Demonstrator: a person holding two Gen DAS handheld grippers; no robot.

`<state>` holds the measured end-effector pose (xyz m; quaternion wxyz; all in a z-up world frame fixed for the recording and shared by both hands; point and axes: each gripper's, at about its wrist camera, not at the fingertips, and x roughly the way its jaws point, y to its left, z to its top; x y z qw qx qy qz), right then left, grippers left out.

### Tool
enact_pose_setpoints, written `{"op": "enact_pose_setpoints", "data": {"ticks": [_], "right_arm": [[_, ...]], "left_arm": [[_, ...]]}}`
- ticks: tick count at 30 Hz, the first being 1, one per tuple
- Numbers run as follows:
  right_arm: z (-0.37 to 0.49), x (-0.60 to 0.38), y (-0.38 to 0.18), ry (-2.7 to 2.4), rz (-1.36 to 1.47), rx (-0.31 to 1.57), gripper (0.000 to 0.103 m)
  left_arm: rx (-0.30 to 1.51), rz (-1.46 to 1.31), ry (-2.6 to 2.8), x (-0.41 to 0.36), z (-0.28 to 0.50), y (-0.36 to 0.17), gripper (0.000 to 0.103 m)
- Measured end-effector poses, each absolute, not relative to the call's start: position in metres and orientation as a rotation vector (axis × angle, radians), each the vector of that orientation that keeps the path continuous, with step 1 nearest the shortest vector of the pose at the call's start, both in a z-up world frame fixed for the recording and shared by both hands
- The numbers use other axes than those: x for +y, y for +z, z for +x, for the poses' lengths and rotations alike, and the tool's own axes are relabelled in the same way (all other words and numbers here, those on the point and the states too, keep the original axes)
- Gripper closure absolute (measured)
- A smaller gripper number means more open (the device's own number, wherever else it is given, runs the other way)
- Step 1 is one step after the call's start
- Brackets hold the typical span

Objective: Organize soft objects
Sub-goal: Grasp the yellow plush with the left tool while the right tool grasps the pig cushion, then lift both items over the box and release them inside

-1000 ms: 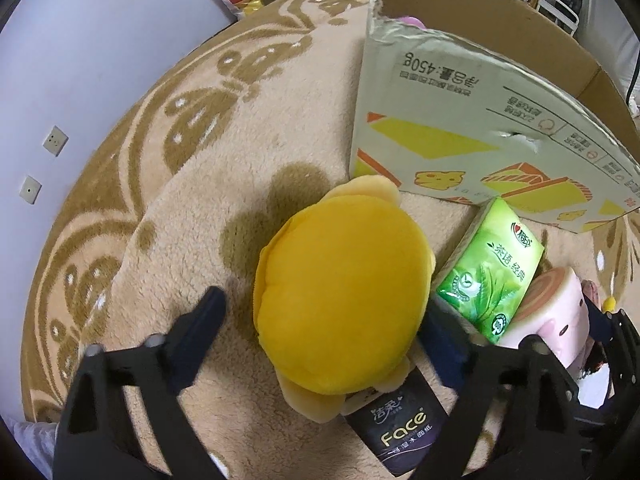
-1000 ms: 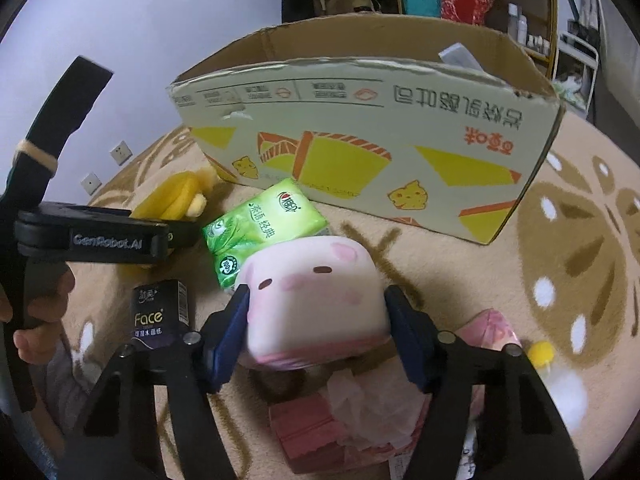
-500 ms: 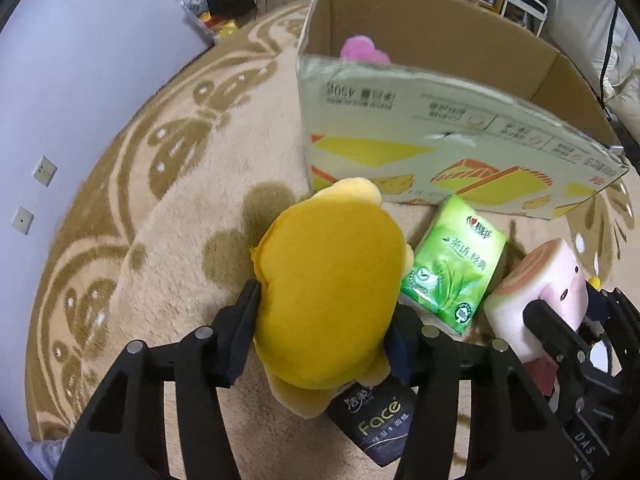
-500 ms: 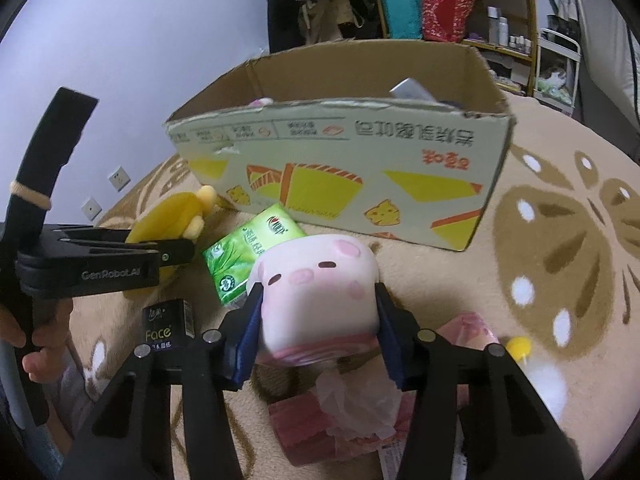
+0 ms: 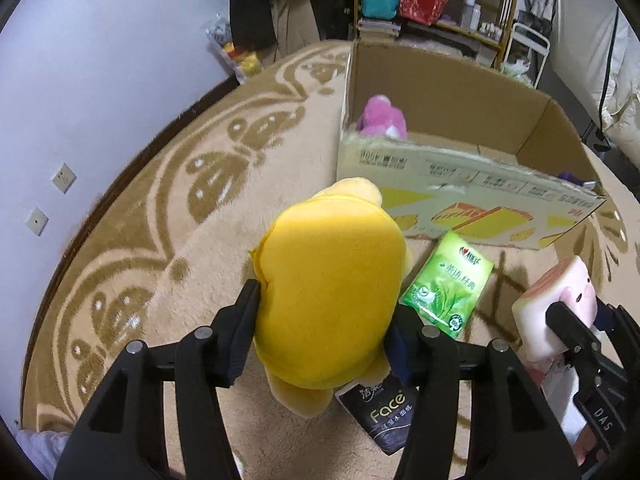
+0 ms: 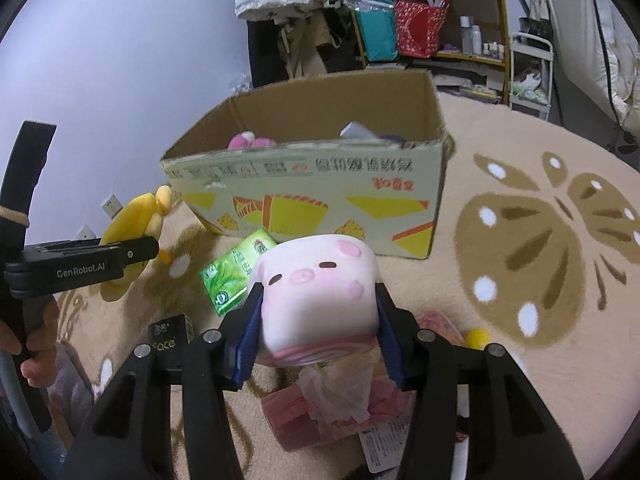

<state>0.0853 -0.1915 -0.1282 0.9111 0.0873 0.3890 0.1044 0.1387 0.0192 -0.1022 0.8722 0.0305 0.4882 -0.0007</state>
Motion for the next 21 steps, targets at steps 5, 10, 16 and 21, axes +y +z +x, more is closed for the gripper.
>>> {"op": "enact_pose_setpoints", "data": {"ticks": [5,10,16,21], "right_arm": [[0.078,-0.2,-0.113,0.191,0.198,0.743,0.049],[0.072,-0.206,-0.096,0.168,0.208,0.673,0.049],[0.073,-0.212,-0.08,0.166,0.212,0.614,0.049],[0.072,-0.213,-0.064,0.148,0.199,0.529,0.049]], "left_arm": [[0.957,0.082,0.016,0.02,0.133,-0.089,0.048],[0.9,0.052,0.065,0.03,0.129,-0.074,0.048],[0.75,0.002,0.053,0.037,0.122,-0.046,0.048],[0.675,-0.003,0.018,0.033,0.123,-0.028,0.048]]}}
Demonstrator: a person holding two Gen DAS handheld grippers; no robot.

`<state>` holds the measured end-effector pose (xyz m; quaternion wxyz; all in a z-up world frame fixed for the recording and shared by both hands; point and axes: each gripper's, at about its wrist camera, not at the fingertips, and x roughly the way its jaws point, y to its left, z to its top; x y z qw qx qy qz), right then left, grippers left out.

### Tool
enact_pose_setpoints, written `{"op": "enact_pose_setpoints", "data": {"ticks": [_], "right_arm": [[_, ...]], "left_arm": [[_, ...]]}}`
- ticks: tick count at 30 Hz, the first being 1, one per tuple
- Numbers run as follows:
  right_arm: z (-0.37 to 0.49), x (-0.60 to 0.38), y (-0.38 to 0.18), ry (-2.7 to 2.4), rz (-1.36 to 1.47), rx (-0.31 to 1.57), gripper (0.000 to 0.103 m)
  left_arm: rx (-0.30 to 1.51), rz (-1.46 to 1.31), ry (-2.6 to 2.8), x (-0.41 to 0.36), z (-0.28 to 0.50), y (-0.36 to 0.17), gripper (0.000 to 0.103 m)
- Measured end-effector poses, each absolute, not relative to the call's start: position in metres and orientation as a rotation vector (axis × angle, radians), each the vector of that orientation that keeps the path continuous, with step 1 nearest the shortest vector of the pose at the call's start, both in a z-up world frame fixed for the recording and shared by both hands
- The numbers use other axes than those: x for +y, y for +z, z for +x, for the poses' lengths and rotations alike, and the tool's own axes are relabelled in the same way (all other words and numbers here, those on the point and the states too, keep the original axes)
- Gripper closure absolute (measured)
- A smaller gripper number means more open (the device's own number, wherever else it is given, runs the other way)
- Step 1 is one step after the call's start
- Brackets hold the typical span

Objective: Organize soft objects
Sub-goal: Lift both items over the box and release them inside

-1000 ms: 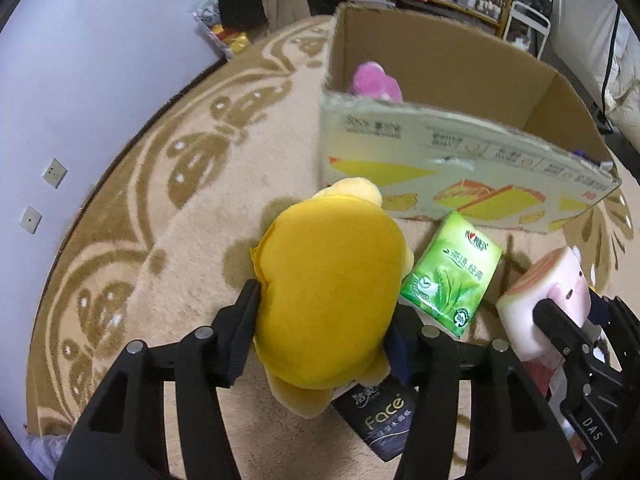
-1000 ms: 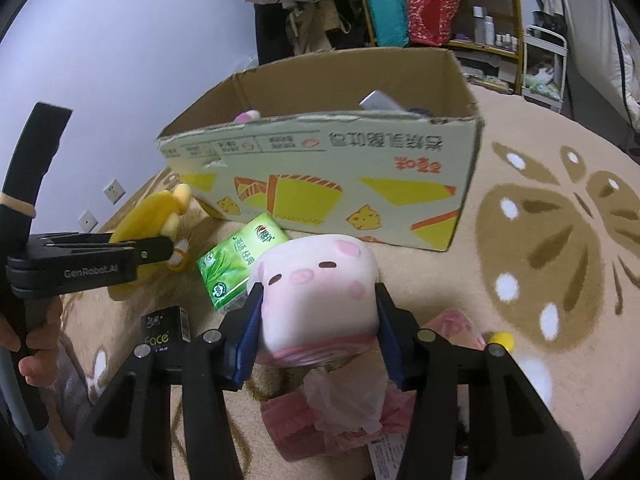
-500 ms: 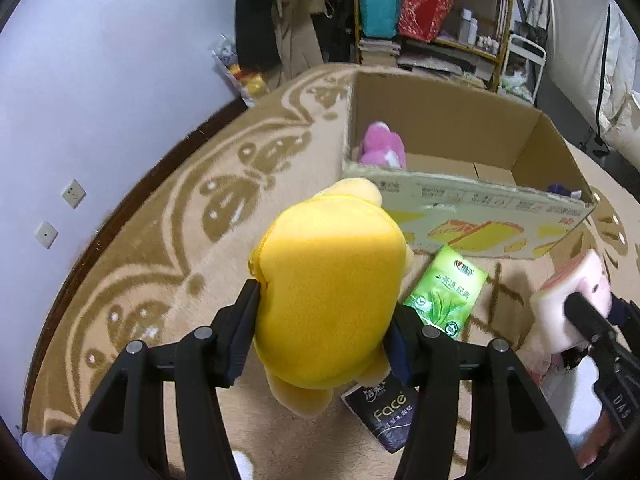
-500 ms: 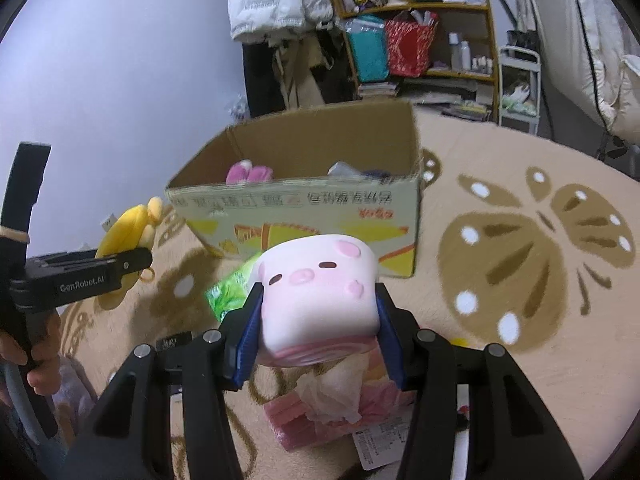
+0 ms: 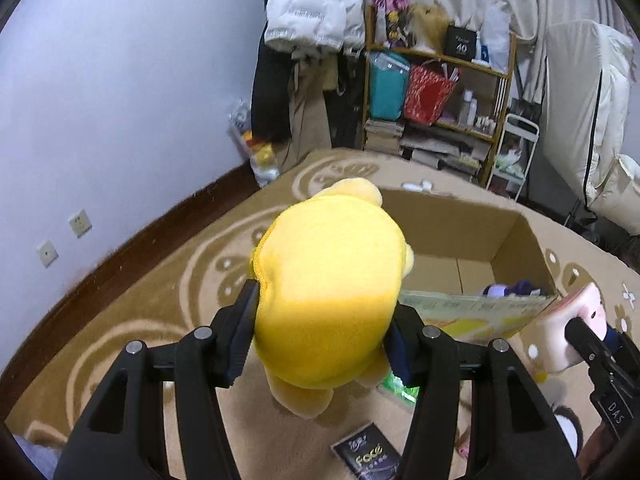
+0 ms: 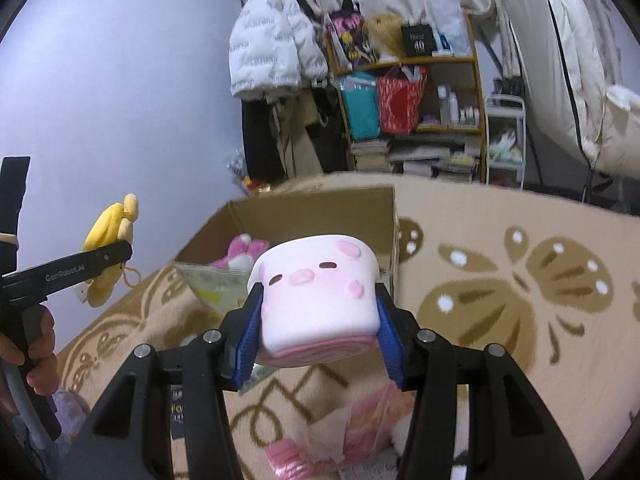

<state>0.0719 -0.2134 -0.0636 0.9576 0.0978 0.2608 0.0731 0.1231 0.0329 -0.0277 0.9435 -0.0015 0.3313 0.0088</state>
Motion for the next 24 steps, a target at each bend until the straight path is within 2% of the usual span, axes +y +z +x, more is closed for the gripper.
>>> {"op": "enact_pose_setpoints", "data": {"ticks": [13,24], "right_arm": [[0.094,-0.221,-0.046,0.135,0.189,0.43,0.048],[0.13,-0.234,-0.042,0.131,0.195,0.403,0.046]], "left_arm": [[0.515,0.066,-0.034,0.009,0.139,-0.001,0.046],[0.524,0.092,-0.046,-0.006,0.181,-0.007,0.046]]}}
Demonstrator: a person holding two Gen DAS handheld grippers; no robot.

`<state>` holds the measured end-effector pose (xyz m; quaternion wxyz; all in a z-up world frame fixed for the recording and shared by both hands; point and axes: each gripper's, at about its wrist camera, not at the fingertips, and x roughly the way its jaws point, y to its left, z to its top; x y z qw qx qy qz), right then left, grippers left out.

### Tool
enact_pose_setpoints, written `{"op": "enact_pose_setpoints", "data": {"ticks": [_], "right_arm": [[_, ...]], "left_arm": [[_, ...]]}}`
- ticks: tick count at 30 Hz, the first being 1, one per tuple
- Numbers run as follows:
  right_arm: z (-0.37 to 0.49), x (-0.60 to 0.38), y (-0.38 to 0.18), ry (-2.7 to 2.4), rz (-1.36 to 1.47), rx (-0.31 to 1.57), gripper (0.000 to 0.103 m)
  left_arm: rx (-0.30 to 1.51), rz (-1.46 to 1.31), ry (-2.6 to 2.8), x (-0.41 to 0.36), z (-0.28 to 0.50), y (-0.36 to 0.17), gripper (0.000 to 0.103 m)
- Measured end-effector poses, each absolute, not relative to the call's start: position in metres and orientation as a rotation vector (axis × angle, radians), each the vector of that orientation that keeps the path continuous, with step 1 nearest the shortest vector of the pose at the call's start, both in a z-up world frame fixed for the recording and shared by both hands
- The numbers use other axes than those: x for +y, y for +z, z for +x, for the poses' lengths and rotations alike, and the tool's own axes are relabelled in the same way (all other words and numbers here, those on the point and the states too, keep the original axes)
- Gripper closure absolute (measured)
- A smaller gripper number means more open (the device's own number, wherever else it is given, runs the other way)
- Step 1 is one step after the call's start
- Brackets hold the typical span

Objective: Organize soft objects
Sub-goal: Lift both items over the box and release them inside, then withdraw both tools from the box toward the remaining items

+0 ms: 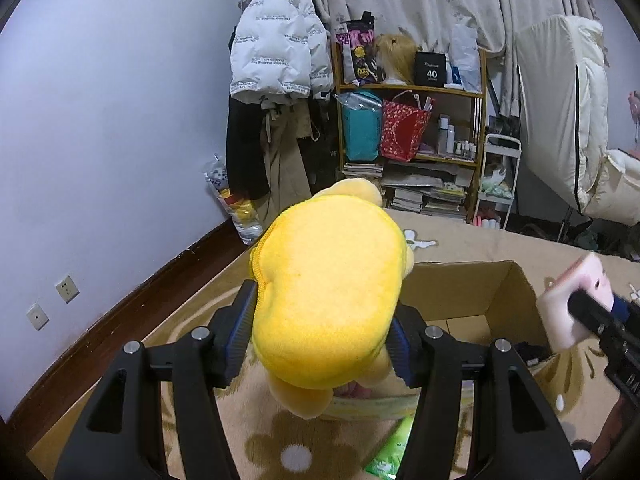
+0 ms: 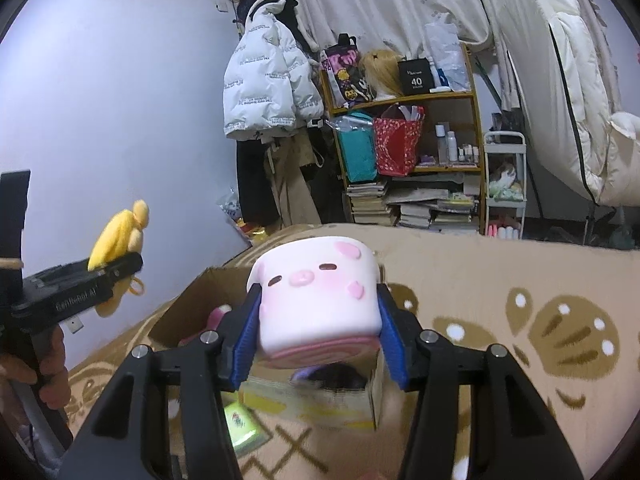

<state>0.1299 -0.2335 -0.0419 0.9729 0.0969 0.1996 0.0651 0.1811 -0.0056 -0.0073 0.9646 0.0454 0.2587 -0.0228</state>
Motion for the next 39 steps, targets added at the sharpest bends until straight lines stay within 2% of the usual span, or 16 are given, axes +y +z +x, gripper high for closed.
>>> {"op": "enact_pose_setpoints", "data": {"ticks": [7,15,18,19,20,22,26,39], "right_arm": [[0.156,-0.233,-0.048,0.154,0.189,0.421,0.043],[0.17,-0.227,-0.065,0.185,0.188,0.489,0.036],[0.171,-0.23,-0.067,0.185,0.204,0.493,0.021],[0.17,-0.232,-0.067,0.186,0.216,0.488,0.01],[0.168,-0.234,-0.066,0.187,0.232,0.48,0.004],[0.166,-0.237,-0.066,0.19,0.254,0.473,0.001],[0.165,-0.242,-0.065,0.178,0.266,0.476,0.0],[0.155,-0.238,-0.066,0.171,0.269,0.515,0.0]], "left_arm": [[0.549,0.12,-0.062,-0.016,0.197,-0.017,0.044],[0.596,0.112,-0.079,-0.026,0.207,-0.033,0.03],[0.599,0.131,-0.062,-0.027,0.206,-0.037,0.015],[0.601,0.133,-0.058,-0.027,0.206,-0.037,0.012],[0.606,0.131,-0.056,-0.027,0.206,-0.038,0.01],[0.616,0.12,-0.059,-0.025,0.206,-0.038,0.008],[0.622,0.092,-0.052,-0.02,0.204,-0.038,0.002],[0.681,0.049,-0.028,-0.007,0.196,-0.034,0.001]]}}
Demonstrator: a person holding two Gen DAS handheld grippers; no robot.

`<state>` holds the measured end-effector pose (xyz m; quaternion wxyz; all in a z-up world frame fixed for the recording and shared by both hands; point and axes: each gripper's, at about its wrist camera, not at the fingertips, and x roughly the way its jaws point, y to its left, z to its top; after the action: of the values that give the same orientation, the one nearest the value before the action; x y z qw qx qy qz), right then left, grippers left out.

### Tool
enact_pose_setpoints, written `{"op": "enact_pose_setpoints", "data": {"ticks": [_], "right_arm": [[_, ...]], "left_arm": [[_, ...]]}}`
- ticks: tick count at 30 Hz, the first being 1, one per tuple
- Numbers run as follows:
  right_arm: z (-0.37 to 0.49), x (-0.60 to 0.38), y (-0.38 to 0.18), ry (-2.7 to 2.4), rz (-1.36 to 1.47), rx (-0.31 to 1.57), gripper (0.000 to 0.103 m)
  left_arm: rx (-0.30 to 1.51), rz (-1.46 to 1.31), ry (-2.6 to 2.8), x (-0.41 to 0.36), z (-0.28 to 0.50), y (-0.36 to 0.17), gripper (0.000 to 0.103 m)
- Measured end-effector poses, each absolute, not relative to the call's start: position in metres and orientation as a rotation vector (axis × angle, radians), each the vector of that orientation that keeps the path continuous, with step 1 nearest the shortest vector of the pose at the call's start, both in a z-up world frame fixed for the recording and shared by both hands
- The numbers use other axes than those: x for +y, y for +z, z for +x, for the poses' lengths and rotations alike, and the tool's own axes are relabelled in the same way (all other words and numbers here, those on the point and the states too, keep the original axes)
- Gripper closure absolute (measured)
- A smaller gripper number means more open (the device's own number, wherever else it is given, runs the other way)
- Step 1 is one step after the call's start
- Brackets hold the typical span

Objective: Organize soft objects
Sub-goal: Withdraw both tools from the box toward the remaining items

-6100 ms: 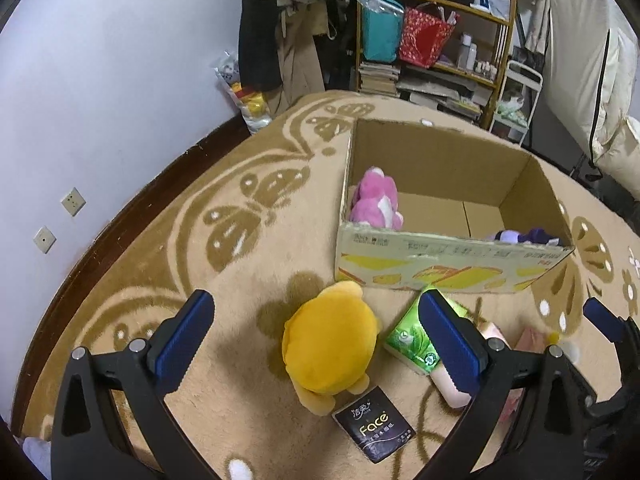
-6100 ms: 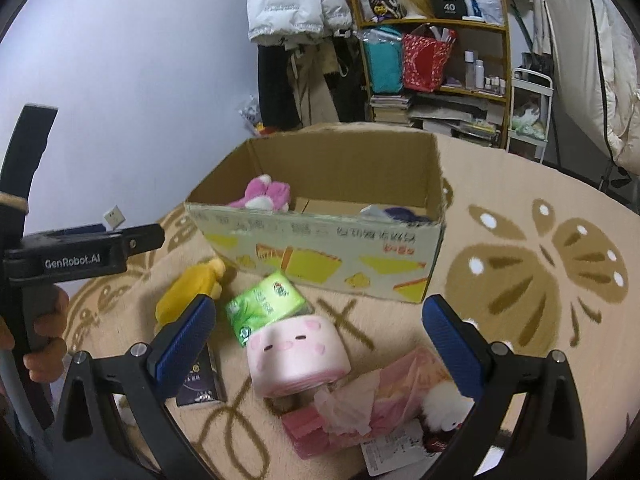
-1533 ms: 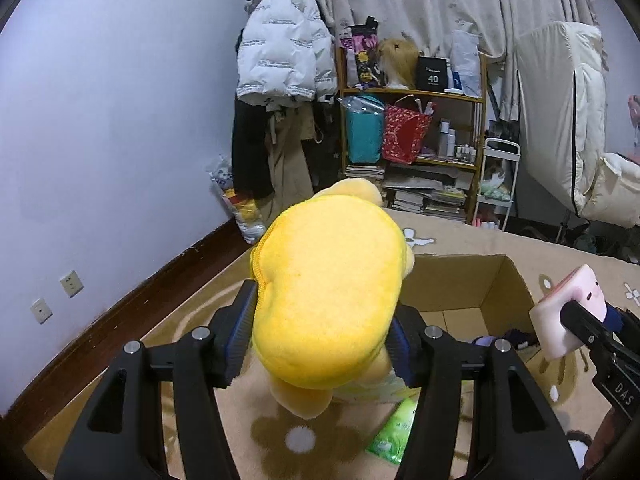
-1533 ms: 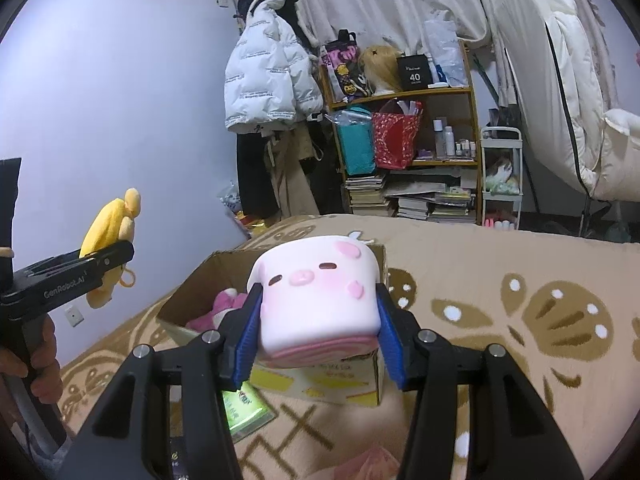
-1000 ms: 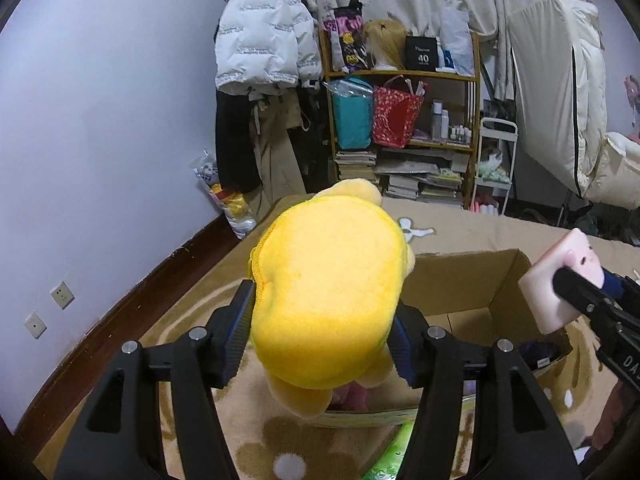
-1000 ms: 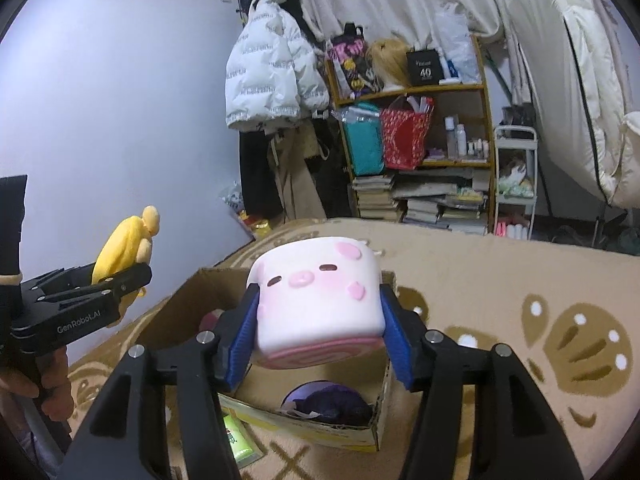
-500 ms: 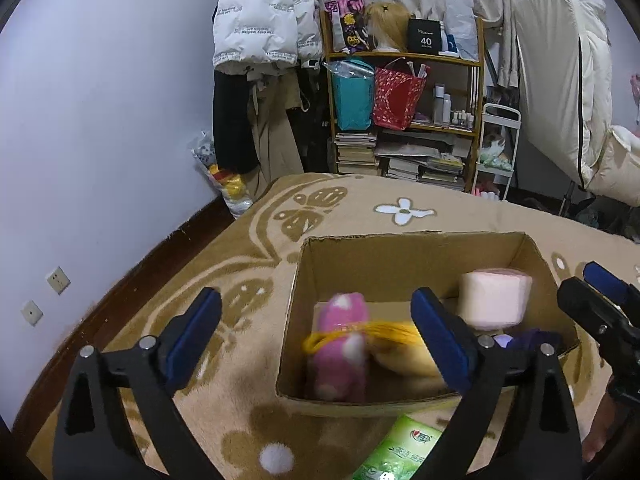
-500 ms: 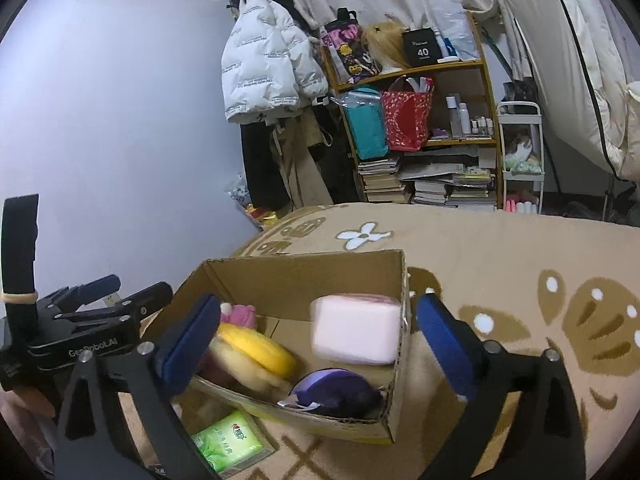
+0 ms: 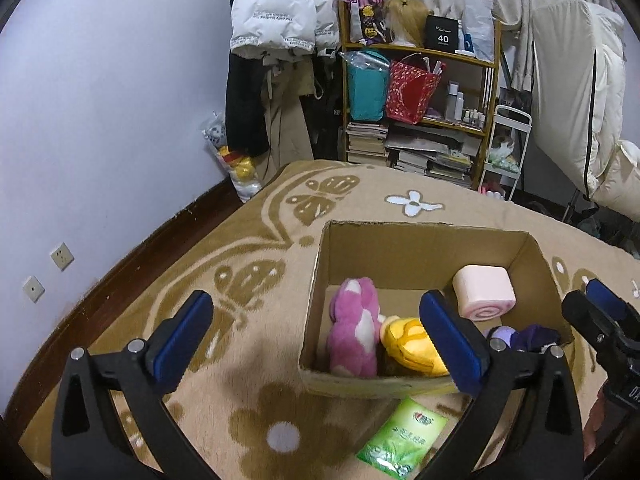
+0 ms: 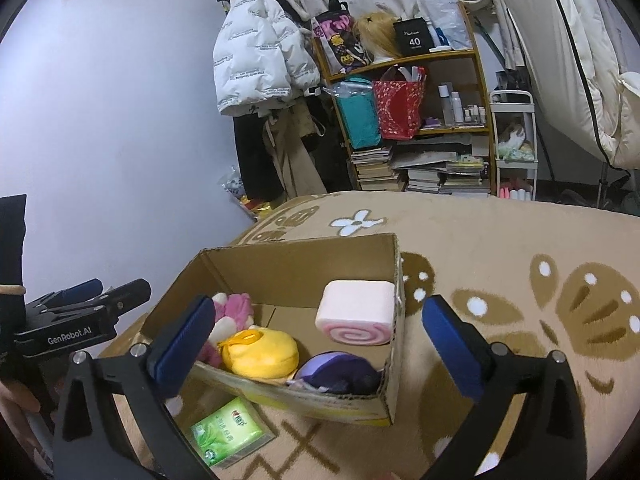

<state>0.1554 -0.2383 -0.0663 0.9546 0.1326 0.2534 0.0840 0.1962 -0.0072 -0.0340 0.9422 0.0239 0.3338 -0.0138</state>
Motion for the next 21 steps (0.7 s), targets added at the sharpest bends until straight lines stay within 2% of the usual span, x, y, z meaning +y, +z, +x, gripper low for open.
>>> {"op": "enact_pose_setpoints", "data": {"ticks": [21], "right_arm": [[0.087,-0.244,-0.023,0.141,0.257,0.497,0.0]], "left_arm": [[0.761,0.024,-0.019,0.007,0.133,-0.02,0.001]]}}
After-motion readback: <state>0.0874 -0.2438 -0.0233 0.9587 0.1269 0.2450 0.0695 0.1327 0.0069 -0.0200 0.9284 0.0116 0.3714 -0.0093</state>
